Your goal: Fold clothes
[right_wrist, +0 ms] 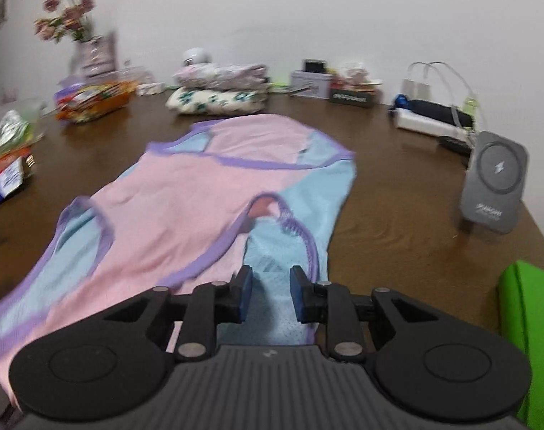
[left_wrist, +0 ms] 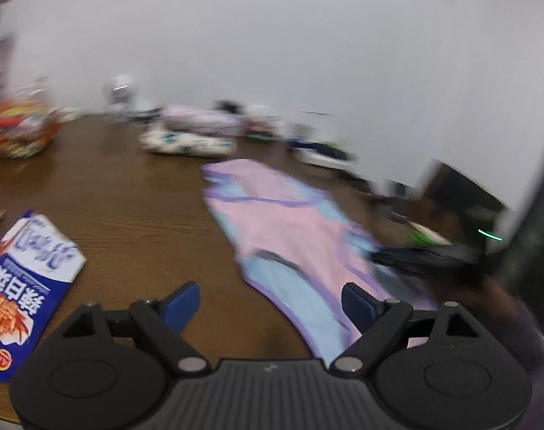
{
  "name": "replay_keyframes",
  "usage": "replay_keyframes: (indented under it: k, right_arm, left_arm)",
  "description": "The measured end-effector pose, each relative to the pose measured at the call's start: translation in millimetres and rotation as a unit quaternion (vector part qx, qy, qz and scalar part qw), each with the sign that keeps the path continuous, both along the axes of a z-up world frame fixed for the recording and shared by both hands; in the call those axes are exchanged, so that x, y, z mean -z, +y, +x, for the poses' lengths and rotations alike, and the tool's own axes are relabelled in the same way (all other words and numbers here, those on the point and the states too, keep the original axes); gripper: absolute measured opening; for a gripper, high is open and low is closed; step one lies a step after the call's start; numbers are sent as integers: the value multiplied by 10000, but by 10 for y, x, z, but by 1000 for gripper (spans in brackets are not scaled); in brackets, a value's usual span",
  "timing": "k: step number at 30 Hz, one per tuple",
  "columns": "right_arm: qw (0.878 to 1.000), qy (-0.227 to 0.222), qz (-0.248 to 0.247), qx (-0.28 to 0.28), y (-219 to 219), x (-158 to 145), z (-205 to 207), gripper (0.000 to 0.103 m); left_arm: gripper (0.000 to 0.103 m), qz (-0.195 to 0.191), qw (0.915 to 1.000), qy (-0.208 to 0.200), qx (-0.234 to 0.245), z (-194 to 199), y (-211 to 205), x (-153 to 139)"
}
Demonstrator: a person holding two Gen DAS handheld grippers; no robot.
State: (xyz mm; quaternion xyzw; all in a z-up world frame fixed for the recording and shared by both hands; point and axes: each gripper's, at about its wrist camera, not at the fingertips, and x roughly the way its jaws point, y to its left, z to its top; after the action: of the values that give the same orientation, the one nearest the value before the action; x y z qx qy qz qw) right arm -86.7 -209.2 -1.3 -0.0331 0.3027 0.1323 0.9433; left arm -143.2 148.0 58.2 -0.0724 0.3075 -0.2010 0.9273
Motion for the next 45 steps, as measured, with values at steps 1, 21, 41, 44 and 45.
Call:
replay_keyframes:
  k: [1,21,41,44,45]
  right_arm:
    - [9999,-104,76,-19,-7,-49,-57,24]
    - [9984,199,139,-504,-124,46,-709,26]
    - [9986,116,-18,-517,-51,-36,-742,39]
    - [9980,298,-5,-549,-40,46,-750,39]
    - [9981,302,3,-540,-54,44,-742,39]
  left_arm:
    - [84,218,9995,9,-228,103,-120,40]
    - [6,1933,9807,17,-291,791,-1221,506]
    - [69,1385,9860,-1,-924,1339,-825,227]
    - [46,1493,9849,165,-859,1531,-872,348]
    - [13,1529,9844,221,-837,1595,-888,389]
